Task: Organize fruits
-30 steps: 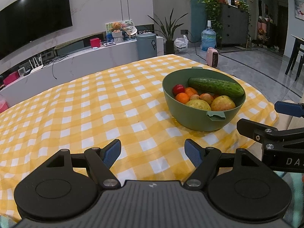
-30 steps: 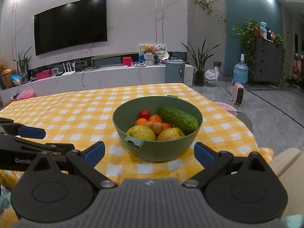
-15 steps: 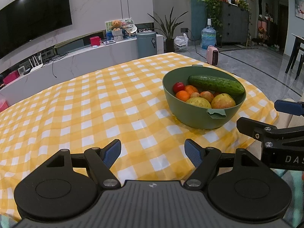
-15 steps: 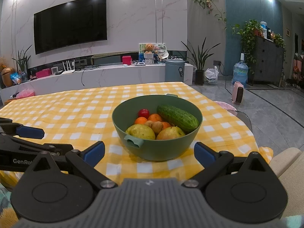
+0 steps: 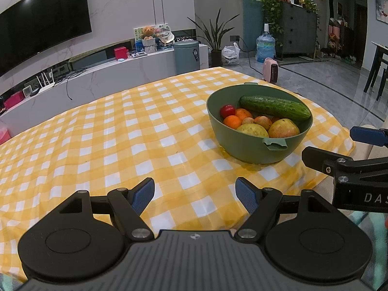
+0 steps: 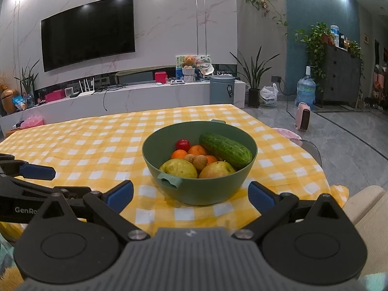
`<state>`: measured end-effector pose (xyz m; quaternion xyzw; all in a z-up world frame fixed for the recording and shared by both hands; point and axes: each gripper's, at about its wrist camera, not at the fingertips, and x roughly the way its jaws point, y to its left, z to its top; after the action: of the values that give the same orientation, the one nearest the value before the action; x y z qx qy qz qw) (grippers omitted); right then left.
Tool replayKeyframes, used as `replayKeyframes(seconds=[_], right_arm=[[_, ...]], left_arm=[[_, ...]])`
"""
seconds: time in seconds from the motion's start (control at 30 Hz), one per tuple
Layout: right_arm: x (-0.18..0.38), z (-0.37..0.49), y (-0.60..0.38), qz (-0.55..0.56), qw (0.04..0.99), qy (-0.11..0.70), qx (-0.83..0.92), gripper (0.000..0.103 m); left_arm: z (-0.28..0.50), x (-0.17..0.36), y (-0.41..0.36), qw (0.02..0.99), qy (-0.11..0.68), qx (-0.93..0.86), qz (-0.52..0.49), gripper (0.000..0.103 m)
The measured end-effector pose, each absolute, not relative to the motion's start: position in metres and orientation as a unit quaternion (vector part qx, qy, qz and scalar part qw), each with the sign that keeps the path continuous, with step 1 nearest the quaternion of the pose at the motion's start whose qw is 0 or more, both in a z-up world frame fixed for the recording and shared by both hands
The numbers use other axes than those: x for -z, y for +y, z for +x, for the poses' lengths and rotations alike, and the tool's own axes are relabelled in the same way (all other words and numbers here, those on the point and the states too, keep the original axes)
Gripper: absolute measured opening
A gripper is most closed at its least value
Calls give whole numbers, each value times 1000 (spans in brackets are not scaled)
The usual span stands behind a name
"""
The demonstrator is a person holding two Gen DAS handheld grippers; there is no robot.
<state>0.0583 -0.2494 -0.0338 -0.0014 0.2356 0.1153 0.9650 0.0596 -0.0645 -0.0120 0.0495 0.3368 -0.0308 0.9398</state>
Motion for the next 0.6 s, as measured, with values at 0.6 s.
replayKeyframes(seconds=[0.6], right_arm=[[34,58,-249,-5,965,237,-116,97]], left_arm=[[60,11,-64,939,339,29,51,89]])
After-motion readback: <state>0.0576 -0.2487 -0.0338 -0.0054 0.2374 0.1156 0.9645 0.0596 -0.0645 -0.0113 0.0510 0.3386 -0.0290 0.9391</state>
